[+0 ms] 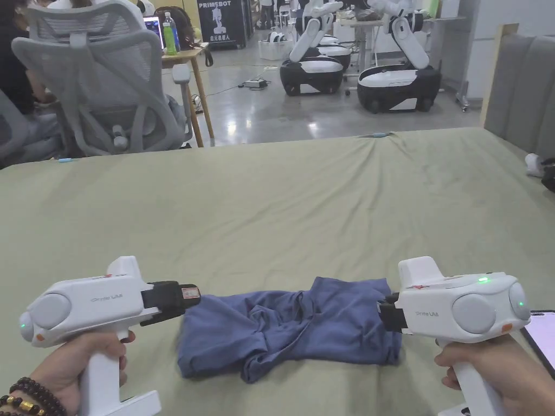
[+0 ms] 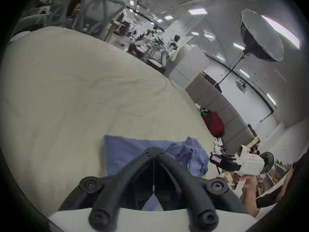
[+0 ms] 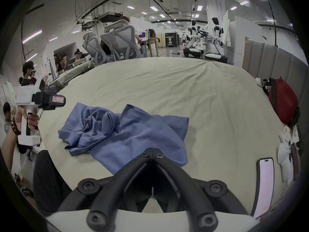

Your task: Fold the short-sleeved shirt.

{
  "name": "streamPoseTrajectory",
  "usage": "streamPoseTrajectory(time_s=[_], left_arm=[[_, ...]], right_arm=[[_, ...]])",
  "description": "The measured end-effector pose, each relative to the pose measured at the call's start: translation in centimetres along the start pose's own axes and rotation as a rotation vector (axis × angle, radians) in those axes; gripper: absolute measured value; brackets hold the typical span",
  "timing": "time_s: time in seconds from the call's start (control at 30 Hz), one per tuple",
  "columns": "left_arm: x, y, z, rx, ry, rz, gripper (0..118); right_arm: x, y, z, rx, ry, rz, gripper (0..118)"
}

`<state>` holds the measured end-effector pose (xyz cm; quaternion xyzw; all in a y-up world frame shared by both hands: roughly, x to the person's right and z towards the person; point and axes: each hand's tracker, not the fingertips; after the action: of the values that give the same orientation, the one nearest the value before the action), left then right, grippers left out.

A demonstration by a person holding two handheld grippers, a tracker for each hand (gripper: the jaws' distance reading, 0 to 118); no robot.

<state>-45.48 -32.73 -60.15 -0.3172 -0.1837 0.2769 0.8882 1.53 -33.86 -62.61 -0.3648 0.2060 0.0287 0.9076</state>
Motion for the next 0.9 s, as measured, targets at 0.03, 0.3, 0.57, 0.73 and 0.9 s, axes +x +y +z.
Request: streamPoseTrajectory(time_s=[0.03,0.3,0.57,0.73,0.9], left_arm=[[-0.4,-0.1,0.4,-0.002,-0.001,0.005,0],[-0.5,-3.1,-0.6,0.017,-0.006,0.088,112],[-2.9,-3.9,-6.3,-0.046,-0.03,0.212,34],[-2.2,-3.6,-6.8,-0.06,-0.015,0.162,12],[-4.1,-2.3,-3.0,-0.043,-0.002,0.128,10]], right_arm=[[-0.2,0.0,-0.2,-0.001,0.004,0.002,0],[-1.3,-0.1,-0.4,-0.004,0.029,0.003,0],[-0.7,-0.2,0.1,-0.011,0.004,0.008,0],[-0.6,0.1,0.3,-0.004,-0.021,0.006,0],[-0.6,0.4,0.5,0.009,-0.051,0.012,0]])
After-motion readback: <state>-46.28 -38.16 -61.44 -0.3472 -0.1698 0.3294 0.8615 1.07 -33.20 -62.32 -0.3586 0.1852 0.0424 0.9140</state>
